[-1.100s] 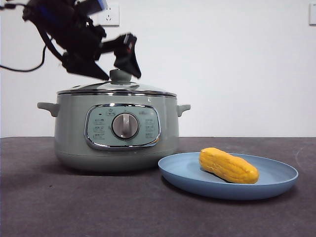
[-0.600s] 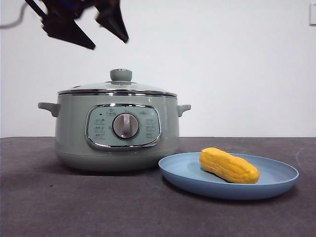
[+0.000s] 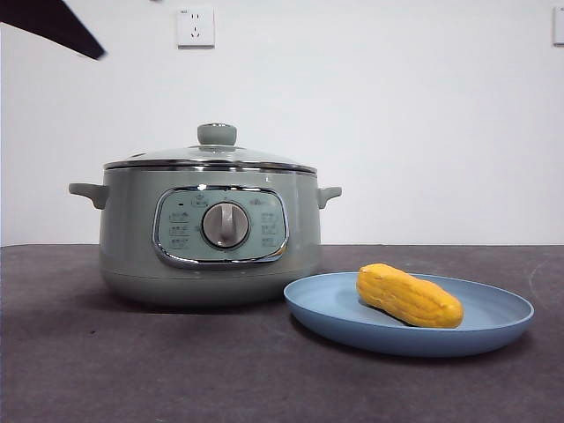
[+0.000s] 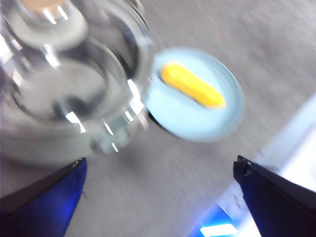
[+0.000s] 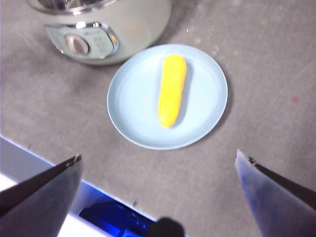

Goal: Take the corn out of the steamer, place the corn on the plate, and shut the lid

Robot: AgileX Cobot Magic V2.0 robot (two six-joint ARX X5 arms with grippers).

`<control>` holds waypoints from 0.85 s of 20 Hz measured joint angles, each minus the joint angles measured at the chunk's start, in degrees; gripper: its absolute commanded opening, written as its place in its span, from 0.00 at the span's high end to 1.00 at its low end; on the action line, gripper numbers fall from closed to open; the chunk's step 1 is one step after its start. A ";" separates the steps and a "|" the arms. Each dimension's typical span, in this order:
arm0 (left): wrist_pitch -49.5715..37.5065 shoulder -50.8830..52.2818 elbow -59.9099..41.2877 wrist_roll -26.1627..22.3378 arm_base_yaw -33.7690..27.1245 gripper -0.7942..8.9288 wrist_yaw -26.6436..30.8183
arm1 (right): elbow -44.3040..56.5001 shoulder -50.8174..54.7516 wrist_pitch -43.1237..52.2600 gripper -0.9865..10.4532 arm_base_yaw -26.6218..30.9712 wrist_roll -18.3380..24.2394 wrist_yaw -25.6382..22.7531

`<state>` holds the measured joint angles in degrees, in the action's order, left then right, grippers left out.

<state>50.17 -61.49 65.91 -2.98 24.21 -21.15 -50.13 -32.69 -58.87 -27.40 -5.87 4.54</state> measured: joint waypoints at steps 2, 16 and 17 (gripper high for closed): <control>4.22 1.64 0.00 0.02 -0.02 0.40 -1.18 | 0.00 0.00 -0.61 0.45 0.00 0.28 0.00; 11.23 4.20 0.00 -0.46 -0.02 0.92 -1.53 | 0.00 -0.02 -1.20 0.92 0.00 0.52 4.48; 11.23 4.20 0.00 -0.46 -0.02 0.92 -1.53 | 0.00 -0.02 -1.20 0.92 0.00 0.52 4.48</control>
<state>61.41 -57.30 65.91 -3.44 24.18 -22.68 -50.13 -32.71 -60.07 -27.40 -5.34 9.02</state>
